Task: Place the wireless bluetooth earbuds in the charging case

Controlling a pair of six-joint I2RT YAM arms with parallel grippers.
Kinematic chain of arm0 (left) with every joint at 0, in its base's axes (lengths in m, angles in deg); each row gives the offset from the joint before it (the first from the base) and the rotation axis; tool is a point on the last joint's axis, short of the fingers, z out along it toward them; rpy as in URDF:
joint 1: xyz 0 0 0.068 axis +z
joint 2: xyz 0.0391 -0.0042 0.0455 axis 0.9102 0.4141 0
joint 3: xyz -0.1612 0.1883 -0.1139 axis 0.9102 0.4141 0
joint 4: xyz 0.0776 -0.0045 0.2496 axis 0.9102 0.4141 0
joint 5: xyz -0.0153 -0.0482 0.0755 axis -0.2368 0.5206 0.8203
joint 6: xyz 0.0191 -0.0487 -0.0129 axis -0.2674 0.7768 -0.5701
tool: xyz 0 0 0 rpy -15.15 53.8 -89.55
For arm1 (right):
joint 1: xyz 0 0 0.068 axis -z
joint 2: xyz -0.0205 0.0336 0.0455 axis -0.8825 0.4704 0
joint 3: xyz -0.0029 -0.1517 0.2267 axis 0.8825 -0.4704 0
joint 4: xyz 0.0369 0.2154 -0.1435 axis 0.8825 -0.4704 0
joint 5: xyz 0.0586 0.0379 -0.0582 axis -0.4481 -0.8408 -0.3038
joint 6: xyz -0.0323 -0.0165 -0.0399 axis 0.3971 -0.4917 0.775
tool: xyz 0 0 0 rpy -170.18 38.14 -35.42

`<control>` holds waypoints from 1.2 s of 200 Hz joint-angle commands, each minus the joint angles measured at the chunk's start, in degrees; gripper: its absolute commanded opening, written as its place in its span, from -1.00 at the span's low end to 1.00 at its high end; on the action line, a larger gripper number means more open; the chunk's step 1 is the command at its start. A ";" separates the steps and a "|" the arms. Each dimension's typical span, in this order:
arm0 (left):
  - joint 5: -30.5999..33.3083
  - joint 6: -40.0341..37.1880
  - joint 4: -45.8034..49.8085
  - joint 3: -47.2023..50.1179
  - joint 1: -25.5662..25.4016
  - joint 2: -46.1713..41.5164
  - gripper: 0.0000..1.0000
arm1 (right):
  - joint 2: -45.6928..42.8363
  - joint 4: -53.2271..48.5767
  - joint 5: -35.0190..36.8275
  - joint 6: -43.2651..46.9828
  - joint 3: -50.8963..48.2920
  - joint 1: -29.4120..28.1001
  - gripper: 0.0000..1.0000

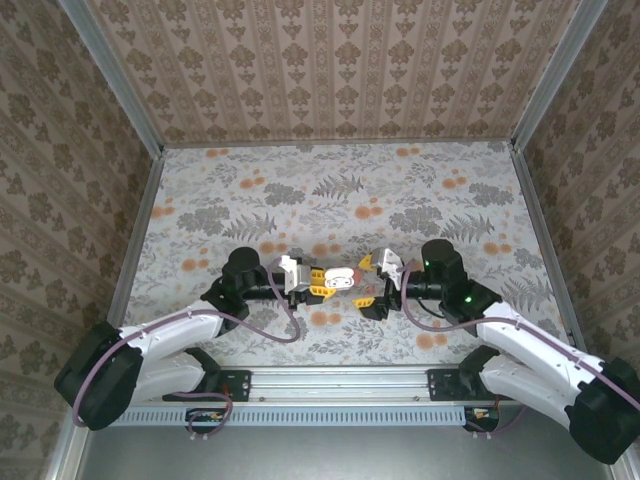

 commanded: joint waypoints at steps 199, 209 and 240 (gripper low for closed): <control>0.95 0.66 -1.64 0.40 -0.30 -0.60 -0.84 | -2.47 6.58 -3.39 3.85 1.26 -0.32 0.37; 0.79 0.84 -1.78 0.47 -0.34 -0.73 -0.84 | -1.73 6.41 -3.69 4.21 1.36 -0.31 0.37; 0.50 1.13 -2.27 0.51 -0.31 -0.82 -0.84 | 1.99 5.11 -6.48 6.22 3.07 -0.50 0.32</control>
